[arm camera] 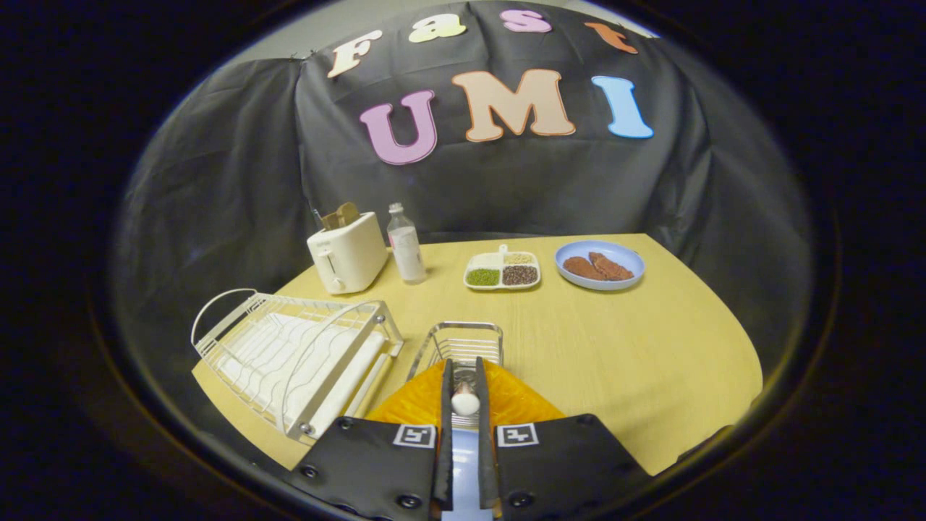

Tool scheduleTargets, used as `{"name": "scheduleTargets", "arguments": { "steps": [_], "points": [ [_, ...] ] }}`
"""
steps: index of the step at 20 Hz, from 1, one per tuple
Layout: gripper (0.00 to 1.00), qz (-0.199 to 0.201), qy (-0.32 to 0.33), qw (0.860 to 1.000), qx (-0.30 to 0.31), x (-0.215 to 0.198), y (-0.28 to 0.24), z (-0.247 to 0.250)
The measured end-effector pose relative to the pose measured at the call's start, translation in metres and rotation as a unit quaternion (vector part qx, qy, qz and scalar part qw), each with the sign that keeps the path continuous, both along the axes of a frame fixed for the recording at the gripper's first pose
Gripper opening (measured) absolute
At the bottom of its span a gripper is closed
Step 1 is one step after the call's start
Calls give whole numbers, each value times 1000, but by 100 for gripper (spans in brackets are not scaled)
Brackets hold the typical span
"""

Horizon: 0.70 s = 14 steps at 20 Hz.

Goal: Take the plate from the dish rack, then take the spoon from the basket and place it into the plate.

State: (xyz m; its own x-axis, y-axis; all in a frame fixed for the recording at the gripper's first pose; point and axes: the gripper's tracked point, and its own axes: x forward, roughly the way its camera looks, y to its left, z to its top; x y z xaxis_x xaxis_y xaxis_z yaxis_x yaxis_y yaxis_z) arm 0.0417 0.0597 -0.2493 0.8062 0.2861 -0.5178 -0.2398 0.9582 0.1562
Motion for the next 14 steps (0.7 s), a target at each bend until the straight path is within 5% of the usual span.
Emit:
{"name": "scheduleTargets", "arguments": {
  "steps": [14],
  "points": [
    [16,2,-76,997,-13,-5,2,108]
  ]
}}
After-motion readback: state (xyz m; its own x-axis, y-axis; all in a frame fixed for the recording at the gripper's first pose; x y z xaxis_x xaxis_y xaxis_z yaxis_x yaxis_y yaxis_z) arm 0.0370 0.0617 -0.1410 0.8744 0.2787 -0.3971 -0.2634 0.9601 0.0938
